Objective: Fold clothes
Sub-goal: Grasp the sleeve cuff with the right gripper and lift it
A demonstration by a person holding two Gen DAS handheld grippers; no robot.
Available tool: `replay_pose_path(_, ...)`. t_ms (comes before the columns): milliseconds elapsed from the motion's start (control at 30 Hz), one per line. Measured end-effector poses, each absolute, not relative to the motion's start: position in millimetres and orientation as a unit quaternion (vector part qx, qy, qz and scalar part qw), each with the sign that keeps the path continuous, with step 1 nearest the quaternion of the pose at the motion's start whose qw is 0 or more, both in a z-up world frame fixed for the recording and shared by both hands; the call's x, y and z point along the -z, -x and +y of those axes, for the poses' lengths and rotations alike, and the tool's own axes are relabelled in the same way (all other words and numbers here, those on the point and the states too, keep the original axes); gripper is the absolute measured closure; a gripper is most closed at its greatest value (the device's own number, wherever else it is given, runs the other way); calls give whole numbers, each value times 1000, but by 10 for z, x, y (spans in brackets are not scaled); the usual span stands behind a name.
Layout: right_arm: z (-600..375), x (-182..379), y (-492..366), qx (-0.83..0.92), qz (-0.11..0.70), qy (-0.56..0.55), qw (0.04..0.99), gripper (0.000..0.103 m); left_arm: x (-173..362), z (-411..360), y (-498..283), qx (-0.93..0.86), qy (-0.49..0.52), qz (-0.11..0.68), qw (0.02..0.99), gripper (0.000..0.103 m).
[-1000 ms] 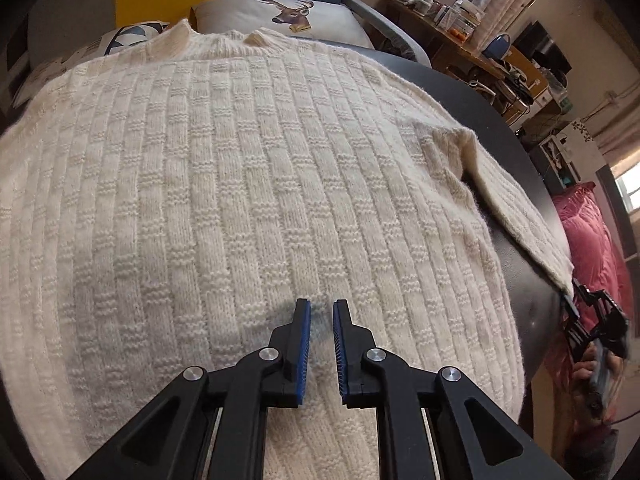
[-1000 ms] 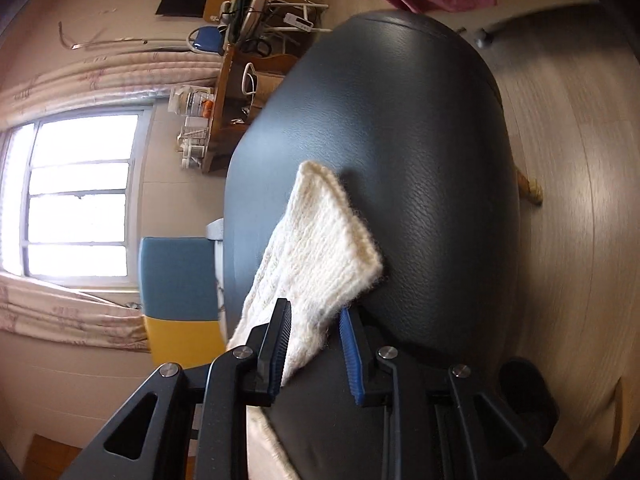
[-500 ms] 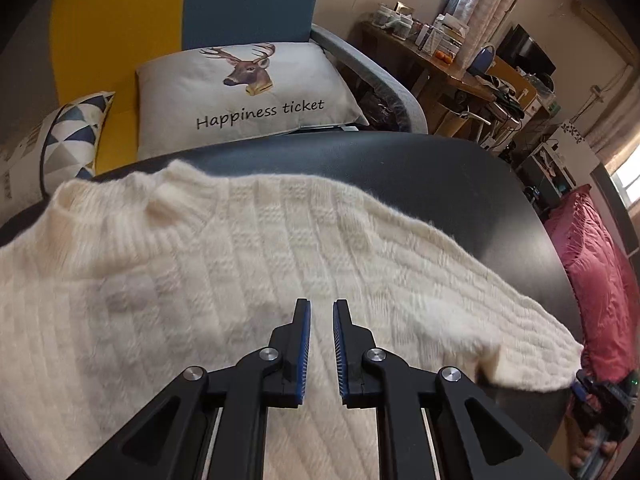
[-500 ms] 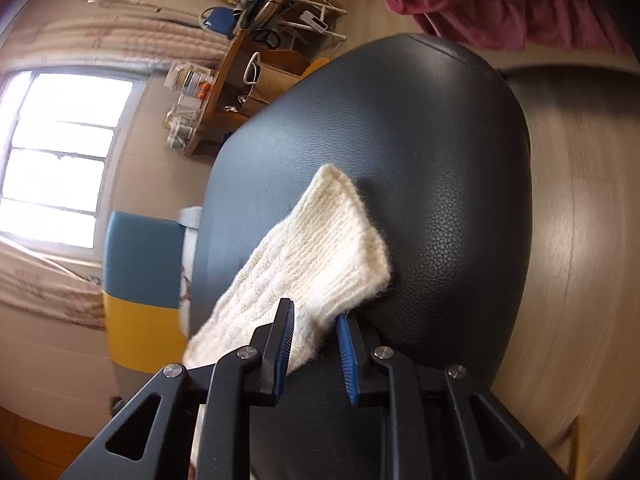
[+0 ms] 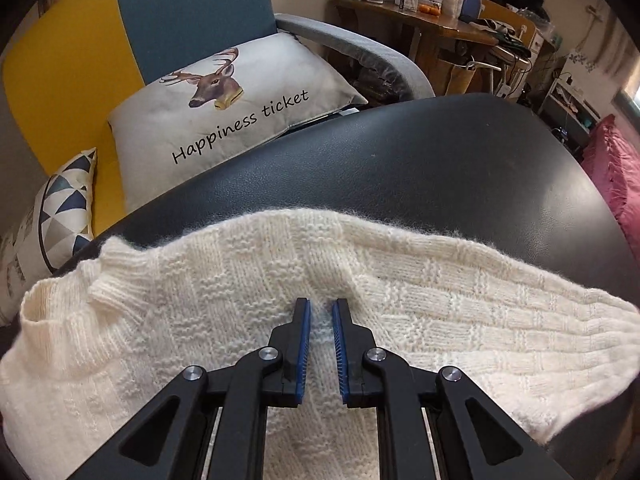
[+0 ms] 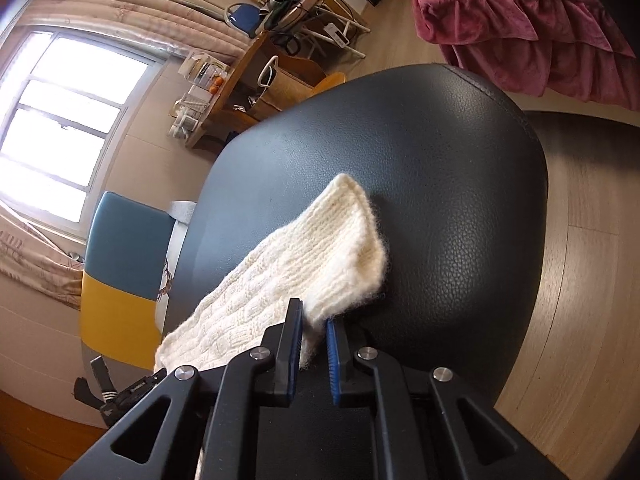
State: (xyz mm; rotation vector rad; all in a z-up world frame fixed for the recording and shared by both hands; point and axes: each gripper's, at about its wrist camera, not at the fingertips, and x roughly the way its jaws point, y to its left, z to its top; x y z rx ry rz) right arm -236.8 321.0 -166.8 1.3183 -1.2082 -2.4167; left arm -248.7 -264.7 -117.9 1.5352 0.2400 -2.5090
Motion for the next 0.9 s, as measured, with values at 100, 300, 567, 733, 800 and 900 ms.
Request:
replay_pose_path(100,3100,1568,2396,822,-356,-439,76,93,1067,-2594,2396,846,-513,126,63,91)
replay_pose_path(300,2668,1363,2436,860,-229,-440,125,93,777,-2004,2181,830,-525,177,-66,90)
replay_pose_path(567,2590,1482,2358,844,-218,-450,194,90,384,-338,2256,769,-551,179,-271,63)
replay_pose_path(733,3073,1784,2242,770,-401,-458,191,89,400,473,2330,778,-555,72,-284,61)
replay_pose_path(800,3337,1921,2155,733,-495,-434,173,82,424,717,2240,792,-539,3,-288,61)
replay_pose_path(900,3626,2019,2133,712,-557,-403,144,75,470,960,2065,805,-506,-107,-290,61)
